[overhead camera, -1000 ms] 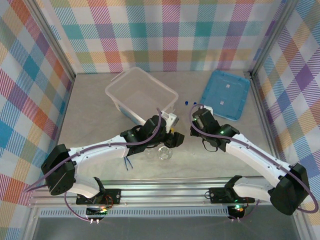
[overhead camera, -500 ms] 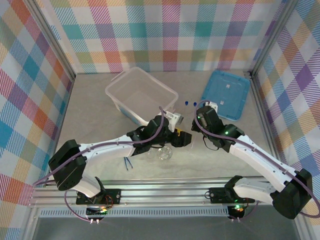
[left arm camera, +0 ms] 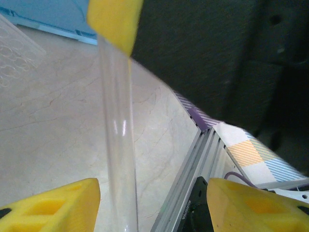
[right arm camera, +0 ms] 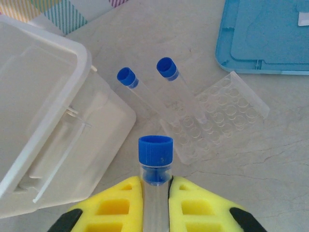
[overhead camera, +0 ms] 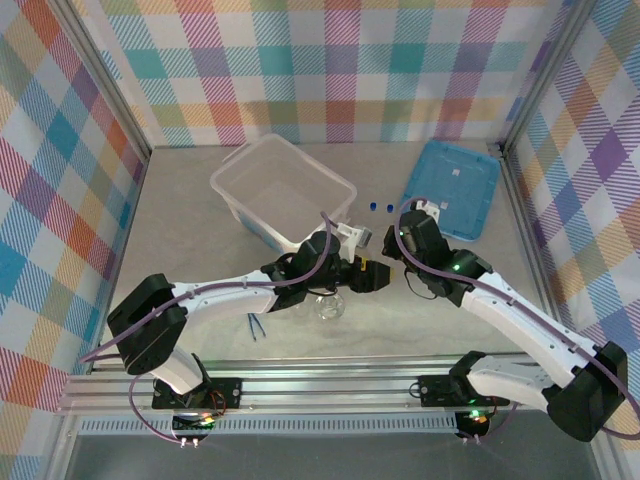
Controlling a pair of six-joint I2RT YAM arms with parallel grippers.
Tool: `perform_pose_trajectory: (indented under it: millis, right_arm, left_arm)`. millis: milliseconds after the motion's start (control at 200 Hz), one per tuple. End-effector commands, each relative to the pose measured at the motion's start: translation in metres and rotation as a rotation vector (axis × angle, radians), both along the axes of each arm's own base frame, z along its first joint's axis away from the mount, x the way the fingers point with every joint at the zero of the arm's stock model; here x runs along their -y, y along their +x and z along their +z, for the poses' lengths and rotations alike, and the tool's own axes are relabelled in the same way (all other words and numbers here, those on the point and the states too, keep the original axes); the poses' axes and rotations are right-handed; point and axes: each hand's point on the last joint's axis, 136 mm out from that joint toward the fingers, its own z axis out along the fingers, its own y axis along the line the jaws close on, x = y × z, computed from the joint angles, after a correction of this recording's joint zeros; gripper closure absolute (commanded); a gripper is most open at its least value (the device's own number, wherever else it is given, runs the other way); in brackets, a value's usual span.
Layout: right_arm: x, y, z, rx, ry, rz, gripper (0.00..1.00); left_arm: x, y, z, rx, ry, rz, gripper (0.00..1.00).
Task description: Organize the chemistry lab equipment
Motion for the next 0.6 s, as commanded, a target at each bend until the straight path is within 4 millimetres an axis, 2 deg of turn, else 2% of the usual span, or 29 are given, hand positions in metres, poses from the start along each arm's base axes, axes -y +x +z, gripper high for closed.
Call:
perform_pose_trajectory:
  millis: [0,170,350,595]
  right_arm:
    - [0.0009,0.0015,0.0180,0.051,0.077,-0.024,0.84]
    - [0.0017,-0.0006,0.0238,0.064,0.101,-0.026,0.84]
    - [0.0025,-0.0006,0.0218,0.071,0.119,-0.038,0.84]
    - [0.0053,-0.0011,0.0217,0.079,0.123,-0.051,0.84]
  left_arm:
    - [0.0049,-0.0047,0.0016,-0.004,-0.031,-0.017,0.40]
    - [0.0059,-0.0041,-0.0022,-0.010,-0.031,-0.015,0.41]
    - [0.0098,-0.0045,-0.0021,-0.025,-0.047,-0.024,0.48]
    - [0.0093,-0.0048,0.0002,-0.019,-0.047,-0.026,0.64]
